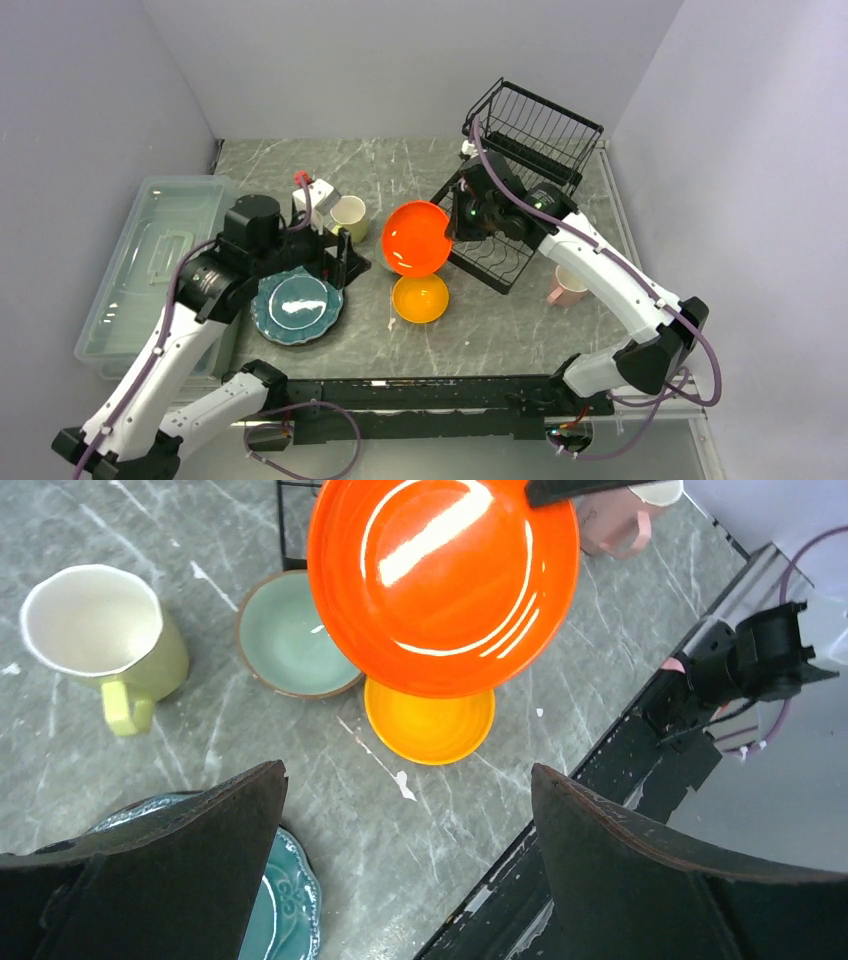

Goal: Load the mixed dishes into the dish rack
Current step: Pick up the plate at the center of the board.

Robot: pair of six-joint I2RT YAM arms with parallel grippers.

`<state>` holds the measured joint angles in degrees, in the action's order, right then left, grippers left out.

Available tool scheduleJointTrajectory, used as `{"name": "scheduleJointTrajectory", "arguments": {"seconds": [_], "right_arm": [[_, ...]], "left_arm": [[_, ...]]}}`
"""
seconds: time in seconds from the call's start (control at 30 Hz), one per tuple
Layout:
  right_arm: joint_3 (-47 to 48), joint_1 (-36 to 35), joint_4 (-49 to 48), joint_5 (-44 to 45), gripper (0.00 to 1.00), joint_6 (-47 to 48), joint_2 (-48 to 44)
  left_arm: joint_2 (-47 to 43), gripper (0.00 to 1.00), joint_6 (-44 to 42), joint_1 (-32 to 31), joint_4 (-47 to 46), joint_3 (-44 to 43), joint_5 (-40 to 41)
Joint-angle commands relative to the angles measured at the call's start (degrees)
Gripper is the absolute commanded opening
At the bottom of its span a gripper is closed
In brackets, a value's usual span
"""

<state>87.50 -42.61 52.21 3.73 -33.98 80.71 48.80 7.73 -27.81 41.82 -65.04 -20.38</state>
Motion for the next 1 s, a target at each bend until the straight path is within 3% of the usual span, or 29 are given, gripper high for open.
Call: {"name": "scheduleJointTrajectory", "arguments": {"seconds": [0.0, 0.17, 0.53, 0.77, 0.97], "right_arm": [[4.96, 3.22, 4.64, -0.46, 0.0, 4.01, -1.16], [14.57, 7.5, 12.48, 6.41, 0.0, 7.28, 0.45], [38.48, 9.62, 29.2, 30.07, 0.0, 7.79, 9.01], [45.27, 11.22, 30.73, 41.25, 0.0, 6.47, 12.94], [47.6, 13.78, 25.81, 48.23, 0.0, 7.83, 13.77]], "left_arm": [[3.65, 0.99, -2.99, -4.7, -0.05, -3.07, -0.42], [7.04, 0.99, -2.72, -12.62, -1.53, -3.2, 7.64], [6.37, 0.99, -1.83, -13.37, -2.91, 0.19, 8.24], [2.12, 0.99, -0.34, -13.32, -1.94, 5.04, 8.95], [-2.74, 0.99, 0.16, -13.35, -3.6, 9.88, 10.07]]}}
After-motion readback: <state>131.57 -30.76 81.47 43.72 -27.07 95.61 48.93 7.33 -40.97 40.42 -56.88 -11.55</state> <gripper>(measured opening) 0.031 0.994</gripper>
